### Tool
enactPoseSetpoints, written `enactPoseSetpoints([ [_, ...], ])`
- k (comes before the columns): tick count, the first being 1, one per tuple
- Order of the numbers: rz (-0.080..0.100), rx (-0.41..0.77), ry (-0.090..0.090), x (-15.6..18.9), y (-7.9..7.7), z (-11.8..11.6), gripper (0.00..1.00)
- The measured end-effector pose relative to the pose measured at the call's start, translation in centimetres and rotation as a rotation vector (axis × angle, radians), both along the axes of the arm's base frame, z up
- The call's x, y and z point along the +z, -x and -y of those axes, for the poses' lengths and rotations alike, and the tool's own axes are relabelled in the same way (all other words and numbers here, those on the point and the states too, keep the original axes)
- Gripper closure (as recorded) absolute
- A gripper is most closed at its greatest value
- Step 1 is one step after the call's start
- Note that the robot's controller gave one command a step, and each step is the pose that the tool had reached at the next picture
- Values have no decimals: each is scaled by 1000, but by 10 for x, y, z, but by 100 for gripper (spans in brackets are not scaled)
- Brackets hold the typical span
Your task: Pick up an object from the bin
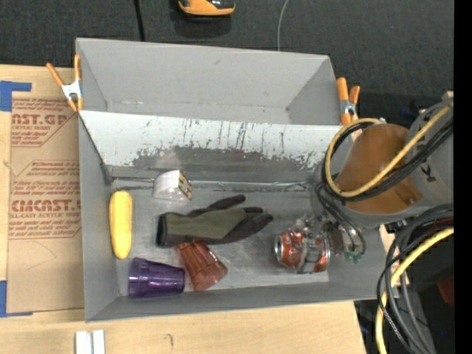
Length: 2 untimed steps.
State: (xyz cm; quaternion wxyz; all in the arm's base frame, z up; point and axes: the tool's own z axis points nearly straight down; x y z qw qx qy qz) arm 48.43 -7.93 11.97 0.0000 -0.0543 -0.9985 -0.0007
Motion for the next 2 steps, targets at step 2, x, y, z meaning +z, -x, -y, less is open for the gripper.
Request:
enactPoseSetpoints([
  [2,3,0,0,21,-1,0,100],
])
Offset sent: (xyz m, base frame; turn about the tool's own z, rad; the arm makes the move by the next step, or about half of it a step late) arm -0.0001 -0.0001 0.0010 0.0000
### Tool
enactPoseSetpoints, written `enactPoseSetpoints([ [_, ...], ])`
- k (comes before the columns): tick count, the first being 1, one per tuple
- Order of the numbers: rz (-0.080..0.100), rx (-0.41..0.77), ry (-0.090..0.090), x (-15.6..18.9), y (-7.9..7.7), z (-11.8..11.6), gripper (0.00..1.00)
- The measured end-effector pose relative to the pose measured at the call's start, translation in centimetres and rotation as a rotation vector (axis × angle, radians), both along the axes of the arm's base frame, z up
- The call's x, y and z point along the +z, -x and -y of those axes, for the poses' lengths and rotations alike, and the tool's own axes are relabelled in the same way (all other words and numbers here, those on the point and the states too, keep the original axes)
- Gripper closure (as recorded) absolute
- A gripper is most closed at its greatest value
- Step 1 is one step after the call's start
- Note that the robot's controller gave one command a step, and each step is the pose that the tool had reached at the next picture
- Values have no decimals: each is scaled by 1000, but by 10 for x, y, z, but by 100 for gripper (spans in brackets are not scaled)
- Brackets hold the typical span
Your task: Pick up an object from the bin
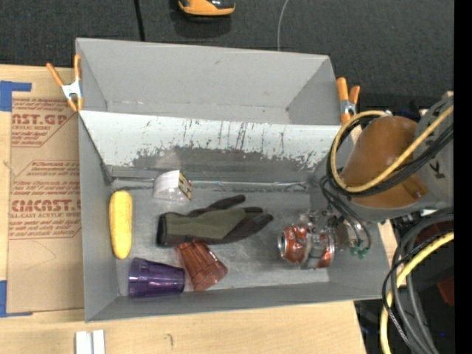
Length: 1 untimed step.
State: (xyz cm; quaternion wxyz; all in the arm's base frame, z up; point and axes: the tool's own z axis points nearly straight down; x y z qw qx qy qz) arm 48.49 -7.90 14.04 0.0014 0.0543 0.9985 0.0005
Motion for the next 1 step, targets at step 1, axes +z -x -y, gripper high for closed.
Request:
enactPoseSetpoints([
  [1,-6,0,-1,7,1,0,100],
])
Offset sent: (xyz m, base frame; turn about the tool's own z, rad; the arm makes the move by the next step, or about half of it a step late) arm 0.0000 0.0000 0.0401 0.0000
